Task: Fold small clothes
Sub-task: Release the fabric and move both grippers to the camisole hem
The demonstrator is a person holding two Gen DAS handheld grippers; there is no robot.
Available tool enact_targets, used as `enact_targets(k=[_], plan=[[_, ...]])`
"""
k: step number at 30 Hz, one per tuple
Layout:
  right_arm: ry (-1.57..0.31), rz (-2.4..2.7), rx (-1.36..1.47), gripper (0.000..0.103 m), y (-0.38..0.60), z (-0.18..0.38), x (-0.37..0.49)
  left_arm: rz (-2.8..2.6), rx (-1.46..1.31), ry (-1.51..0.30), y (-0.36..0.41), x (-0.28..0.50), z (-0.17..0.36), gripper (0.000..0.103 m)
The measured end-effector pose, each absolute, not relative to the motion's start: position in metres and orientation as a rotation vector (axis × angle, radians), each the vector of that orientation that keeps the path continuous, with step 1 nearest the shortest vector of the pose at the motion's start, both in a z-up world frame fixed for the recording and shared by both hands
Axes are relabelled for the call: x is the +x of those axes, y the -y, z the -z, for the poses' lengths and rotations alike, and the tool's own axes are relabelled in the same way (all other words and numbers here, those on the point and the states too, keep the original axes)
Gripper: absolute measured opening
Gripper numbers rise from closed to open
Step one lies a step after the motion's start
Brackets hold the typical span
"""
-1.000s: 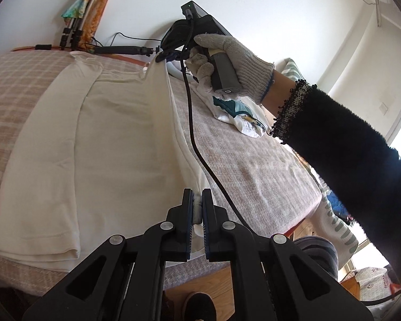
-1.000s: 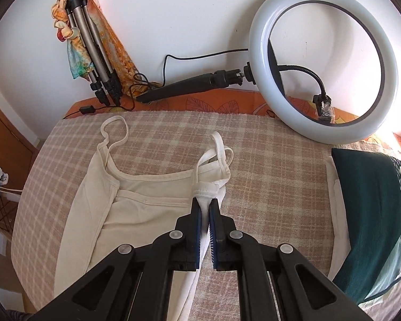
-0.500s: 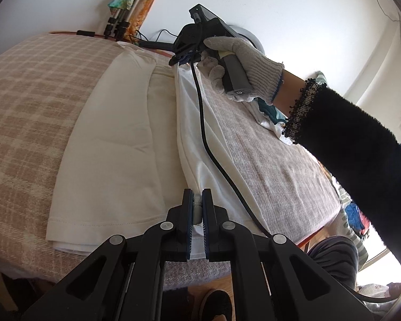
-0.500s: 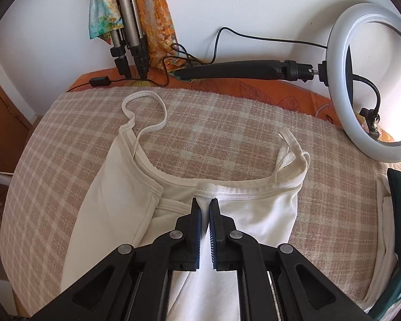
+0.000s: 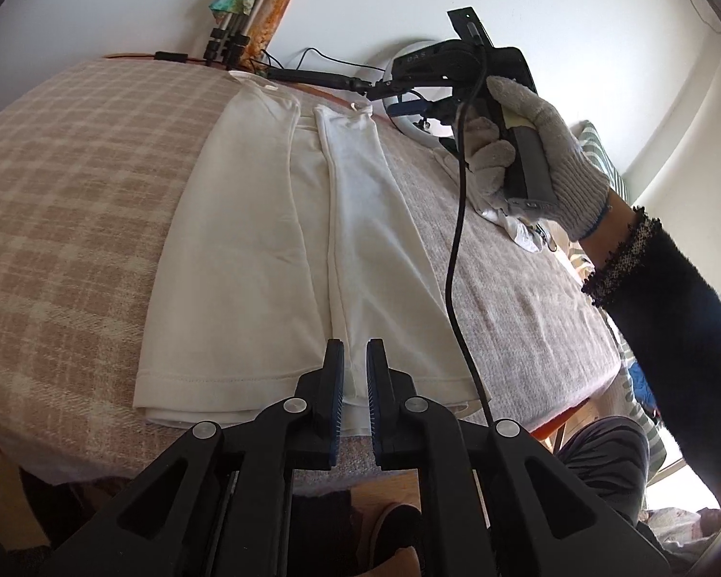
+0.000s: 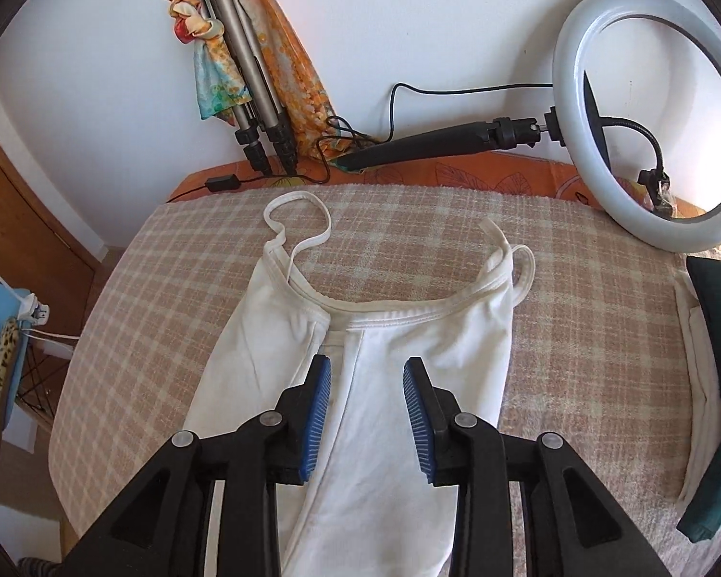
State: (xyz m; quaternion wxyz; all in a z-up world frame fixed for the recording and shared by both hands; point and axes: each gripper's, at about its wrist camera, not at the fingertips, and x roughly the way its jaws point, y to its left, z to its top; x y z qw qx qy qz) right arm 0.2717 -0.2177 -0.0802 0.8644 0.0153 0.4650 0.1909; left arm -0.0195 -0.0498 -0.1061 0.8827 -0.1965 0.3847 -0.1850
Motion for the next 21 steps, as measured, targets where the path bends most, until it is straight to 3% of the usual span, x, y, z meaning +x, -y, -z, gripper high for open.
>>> enact_targets(k=[2,4,6,13,21], plan=[[-0.974,-0.405,0.043,0.034,0.236,0.078,0.238,0.411,-0.406,-0.794,0.040,-0.025,0.094,0.013],[-0.979,-0.406,0.049,0.035,0.253,0.081,0.201,0.418,-0.378,-0.794,0.028,-0.027,0.083,0.034],[-0.994,-0.421,0.062,0.035,0.266,0.089,0.162,0.406,-0.350,-0.808,0.015,-0.024,0.075,0.047],[-1.102,-0.481,0.136,0.034,0.282,0.137,0.063,0.389,-0.256,-0.956,-0.015,0.006,0.090,0.047],[-1.128,-0.497,0.141,0.031,0.269,0.157,0.019,0.370,-0.324,-1.051,-0.025,0.001,0.120,0.047]])
